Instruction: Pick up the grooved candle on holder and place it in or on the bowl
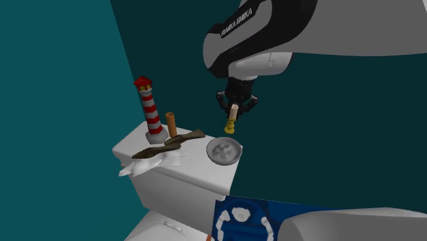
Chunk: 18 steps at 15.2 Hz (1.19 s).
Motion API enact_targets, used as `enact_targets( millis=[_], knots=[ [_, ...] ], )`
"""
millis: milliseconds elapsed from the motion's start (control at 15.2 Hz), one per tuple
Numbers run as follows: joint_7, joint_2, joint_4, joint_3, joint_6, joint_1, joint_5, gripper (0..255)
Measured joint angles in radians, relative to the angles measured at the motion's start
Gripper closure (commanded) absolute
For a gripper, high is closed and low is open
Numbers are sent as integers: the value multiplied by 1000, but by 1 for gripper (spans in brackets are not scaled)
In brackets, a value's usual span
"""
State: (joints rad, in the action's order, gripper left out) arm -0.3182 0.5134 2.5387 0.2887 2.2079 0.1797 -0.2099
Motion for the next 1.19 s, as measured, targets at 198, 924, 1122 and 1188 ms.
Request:
enact_targets(
  millis=[198,924,1122,1188],
  knots=[
    [-4,10,-34,-4,-44,-1,4,255],
    [-59,136,-40,17,-170,38,-20,0],
    [-36,149,54,35,-35,36,-7,0],
    [-32,140,87,49,32,33,-1,0]
  ],
)
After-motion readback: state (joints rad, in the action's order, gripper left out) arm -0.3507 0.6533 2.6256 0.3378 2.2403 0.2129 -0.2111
